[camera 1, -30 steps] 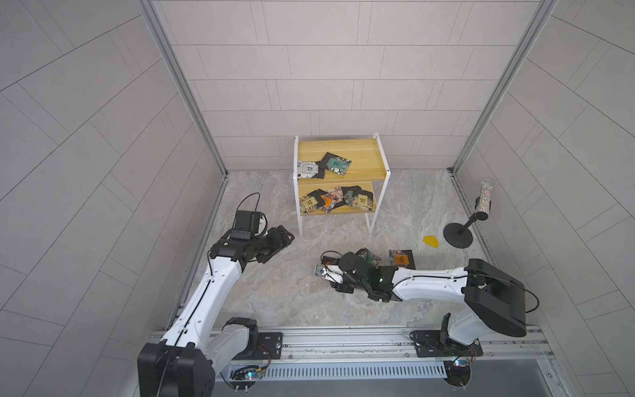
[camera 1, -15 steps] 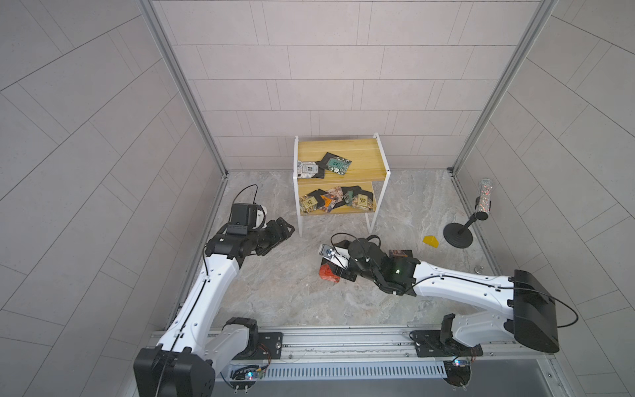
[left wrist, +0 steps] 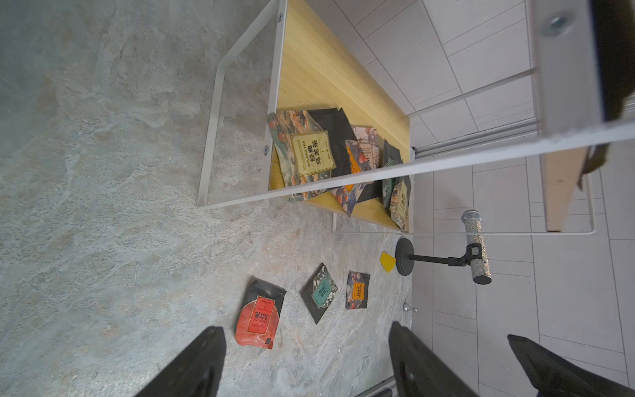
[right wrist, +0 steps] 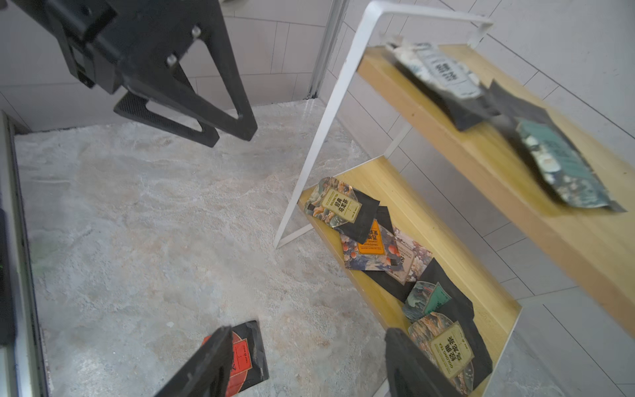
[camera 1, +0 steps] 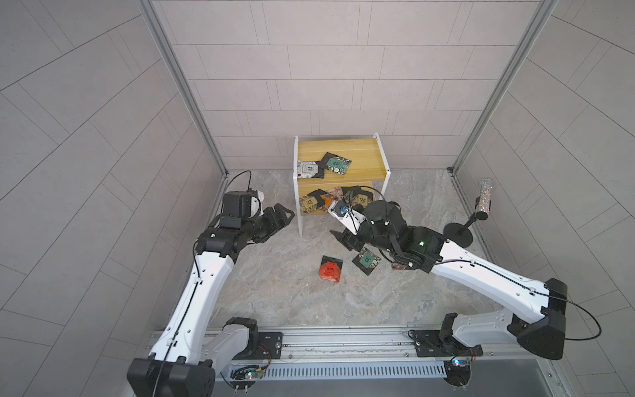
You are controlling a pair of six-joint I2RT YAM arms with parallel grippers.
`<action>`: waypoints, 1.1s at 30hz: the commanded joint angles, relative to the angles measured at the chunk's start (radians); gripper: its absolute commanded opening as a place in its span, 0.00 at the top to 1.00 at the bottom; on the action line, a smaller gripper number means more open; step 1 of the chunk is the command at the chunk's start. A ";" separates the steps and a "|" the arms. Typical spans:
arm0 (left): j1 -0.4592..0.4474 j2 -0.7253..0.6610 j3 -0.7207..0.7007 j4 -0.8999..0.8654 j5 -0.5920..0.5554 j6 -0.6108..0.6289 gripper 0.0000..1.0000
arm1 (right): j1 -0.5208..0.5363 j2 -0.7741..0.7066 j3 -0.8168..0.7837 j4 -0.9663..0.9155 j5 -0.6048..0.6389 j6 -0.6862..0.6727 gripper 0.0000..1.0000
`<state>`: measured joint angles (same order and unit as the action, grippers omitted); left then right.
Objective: Remove the tea bags from the shelf
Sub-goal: Pick up the tea bag from the shelf.
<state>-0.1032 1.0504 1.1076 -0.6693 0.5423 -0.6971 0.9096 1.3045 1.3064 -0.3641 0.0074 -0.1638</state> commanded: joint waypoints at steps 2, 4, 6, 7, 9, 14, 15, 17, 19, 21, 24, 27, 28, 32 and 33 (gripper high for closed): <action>-0.003 0.014 0.048 -0.008 0.015 -0.011 0.17 | -0.034 -0.008 0.076 -0.070 -0.058 -0.024 0.18; -0.004 0.015 0.055 -0.004 0.018 -0.015 0.17 | -0.057 -0.002 0.104 -0.075 -0.086 -0.042 0.18; -0.005 0.015 0.063 -0.004 0.021 -0.014 0.17 | -0.076 0.011 0.133 -0.085 -0.103 -0.048 0.17; -0.004 0.015 0.068 -0.004 0.019 -0.015 0.17 | -0.091 0.021 0.150 -0.089 -0.114 -0.036 0.17; -0.005 0.017 0.076 -0.004 0.018 -0.014 0.17 | -0.119 0.038 0.195 -0.099 -0.148 0.003 0.17; -0.006 0.033 0.095 -0.005 0.015 -0.015 0.17 | -0.165 0.120 0.352 -0.174 -0.154 0.097 0.17; -0.006 0.037 0.101 -0.005 0.015 -0.015 0.17 | -0.178 0.142 0.394 -0.192 -0.158 0.119 0.17; -0.007 0.044 0.115 -0.005 0.013 -0.015 0.17 | -0.201 0.187 0.464 -0.226 -0.159 0.170 0.17; -0.010 0.053 0.138 -0.005 0.004 -0.008 0.18 | -0.223 0.226 0.526 -0.262 -0.165 0.211 0.17; -0.012 0.066 0.173 -0.016 -0.006 0.002 0.18 | -0.230 0.238 0.543 -0.266 -0.159 0.228 0.17; -0.020 0.090 0.231 -0.028 -0.021 0.012 0.19 | -0.247 0.267 0.589 -0.277 -0.151 0.254 0.17; -0.029 0.116 0.278 -0.044 -0.030 0.025 0.20 | -0.277 0.337 0.697 -0.334 -0.146 0.291 0.19; -0.032 0.122 0.287 -0.044 -0.031 0.025 0.20 | -0.286 0.367 0.748 -0.365 -0.150 0.304 0.20; -0.045 0.131 0.292 -0.044 -0.044 0.025 0.20 | -0.300 0.491 0.949 -0.479 -0.133 0.339 0.22; -0.048 0.131 0.289 -0.044 -0.045 0.023 0.20 | -0.304 0.530 1.012 -0.513 -0.129 0.352 0.23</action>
<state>-0.1417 1.1744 1.3758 -0.6975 0.5148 -0.6941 0.6117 1.7790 2.2139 -0.7643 -0.1390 0.1333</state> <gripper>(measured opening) 0.803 0.776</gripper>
